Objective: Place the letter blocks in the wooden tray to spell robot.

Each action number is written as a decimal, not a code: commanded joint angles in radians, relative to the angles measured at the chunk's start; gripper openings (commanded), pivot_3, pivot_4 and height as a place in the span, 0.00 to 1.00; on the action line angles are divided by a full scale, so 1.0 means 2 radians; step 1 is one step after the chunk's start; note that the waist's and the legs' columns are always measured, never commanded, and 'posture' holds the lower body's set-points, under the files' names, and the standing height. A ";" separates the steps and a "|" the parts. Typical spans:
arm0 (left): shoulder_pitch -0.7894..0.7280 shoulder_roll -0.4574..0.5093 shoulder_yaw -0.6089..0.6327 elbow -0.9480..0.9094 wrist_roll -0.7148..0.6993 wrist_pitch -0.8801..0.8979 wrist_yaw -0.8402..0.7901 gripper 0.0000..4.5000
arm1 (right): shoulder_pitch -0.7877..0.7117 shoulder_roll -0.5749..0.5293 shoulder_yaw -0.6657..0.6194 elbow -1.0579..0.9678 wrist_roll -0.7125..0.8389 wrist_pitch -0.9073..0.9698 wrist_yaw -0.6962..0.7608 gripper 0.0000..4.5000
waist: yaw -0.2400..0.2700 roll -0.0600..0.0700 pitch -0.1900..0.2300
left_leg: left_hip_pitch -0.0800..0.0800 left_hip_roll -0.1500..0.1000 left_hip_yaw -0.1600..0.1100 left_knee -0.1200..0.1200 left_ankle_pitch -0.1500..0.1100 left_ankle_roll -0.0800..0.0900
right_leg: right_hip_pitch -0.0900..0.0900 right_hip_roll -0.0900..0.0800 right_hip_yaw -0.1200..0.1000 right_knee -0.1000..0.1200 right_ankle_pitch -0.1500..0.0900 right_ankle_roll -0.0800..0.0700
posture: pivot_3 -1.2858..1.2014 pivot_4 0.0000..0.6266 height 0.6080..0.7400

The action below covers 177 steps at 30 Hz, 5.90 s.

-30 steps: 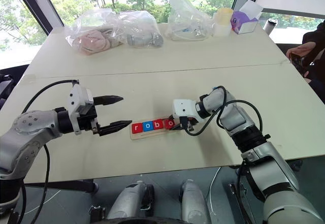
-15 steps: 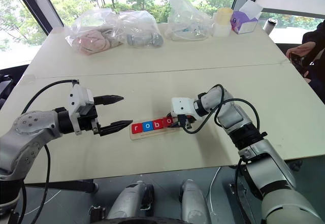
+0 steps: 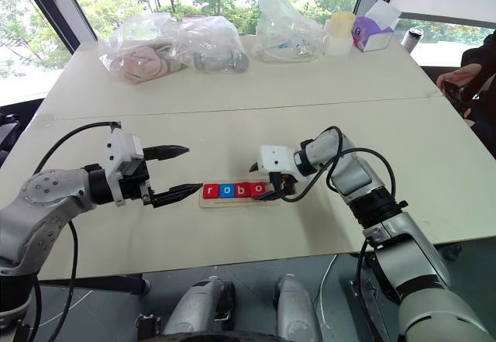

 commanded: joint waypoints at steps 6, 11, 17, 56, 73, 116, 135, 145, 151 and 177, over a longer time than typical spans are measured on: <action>-0.011 -0.004 -0.001 -0.007 -0.003 -0.004 -0.002 1.00 | -0.002 -0.017 -0.021 -0.032 0.012 0.007 -0.003 0.80 | 0.000 0.000 0.000 | 0.000 0.000 0.000 0.000 0.000 0.000 | 0.000 0.000 0.000 0.000 0.000 0.000 | 0.52 0.24 0.89; -0.014 -0.006 -0.003 -0.005 -0.002 -0.005 -0.005 1.00 | 0.014 -0.022 -0.017 -0.057 0.018 0.026 0.005 0.80 | 0.000 0.000 0.000 | 0.000 0.000 0.000 0.000 0.000 0.000 | 0.000 0.000 0.000 0.000 0.000 0.000 | 0.52 0.24 0.89; -0.014 -0.006 -0.002 -0.007 -0.003 -0.003 -0.005 1.00 | 0.021 -0.012 -0.015 -0.054 0.009 0.018 -0.017 0.80 | 0.000 0.000 0.000 | 0.000 0.000 0.000 0.000 0.000 0.000 | 0.000 0.000 0.000 0.000 0.000 0.000 | 0.52 0.24 0.89; -0.016 -0.011 -0.004 -0.011 -0.003 0.003 0.002 1.00 | -0.008 -0.035 -0.039 -0.062 0.044 0.070 0.024 0.80 | 0.001 0.000 0.000 | -0.001 0.000 0.000 0.000 0.000 0.000 | -0.001 0.000 0.000 0.000 0.000 0.000 | 0.52 0.24 0.89; -0.020 -0.019 -0.013 -0.005 0.002 -0.004 -0.001 1.00 | 0.081 0.057 -0.233 -0.095 -0.033 0.269 -0.479 0.80 | -0.001 0.000 0.000 | -0.008 0.000 0.000 0.000 0.001 0.000 | -0.007 -0.001 0.000 0.000 0.000 0.000 | 0.52 0.24 0.89; -0.031 -0.019 -0.020 0.014 0.006 -0.013 -0.015 1.00 | 0.262 0.184 -0.312 -0.518 0.128 0.712 -0.617 0.31 | 0.000 0.000 0.000 | -0.004 0.002 -0.001 0.001 0.002 0.001 | -0.003 0.003 -0.001 0.001 0.000 0.000 | 0.52 0.24 0.89; -0.024 -0.025 -0.024 0.006 0.008 -0.016 -0.011 1.00 | 0.249 0.193 -0.275 -0.455 0.112 0.651 -0.629 0.31 | 0.001 0.000 0.000 | -0.006 0.002 0.000 0.001 0.002 0.001 | -0.005 0.005 -0.001 0.001 0.000 0.000 | 0.52 0.24 0.89; -0.017 -0.026 -0.023 0.001 0.008 -0.016 -0.002 1.00 | 0.225 0.037 -0.204 -0.453 0.148 0.585 -0.499 0.91 | 0.001 0.000 0.000 | -0.006 0.001 0.000 0.001 0.002 0.001 | -0.005 0.004 -0.001 0.001 0.000 0.000 | 0.52 0.24 0.89; -0.021 -0.029 -0.025 0.005 0.008 -0.017 0.000 1.00 | 0.236 -0.177 -0.137 -0.418 0.150 0.347 -0.253 0.91 | 0.002 -0.001 0.000 | -0.006 0.002 0.000 0.001 0.002 0.001 | -0.004 0.005 -0.001 0.000 0.000 0.000 | 0.52 0.24 0.89; -0.027 -0.020 -0.010 0.015 0.020 -0.021 -0.003 1.00 | 0.077 -0.159 -0.053 0.025 0.021 -0.051 -0.008 0.91 | 0.003 -0.003 0.001 | -0.004 0.003 0.001 0.002 0.001 0.001 | -0.002 0.003 -0.001 0.000 0.000 0.000 | 0.52 0.24 0.89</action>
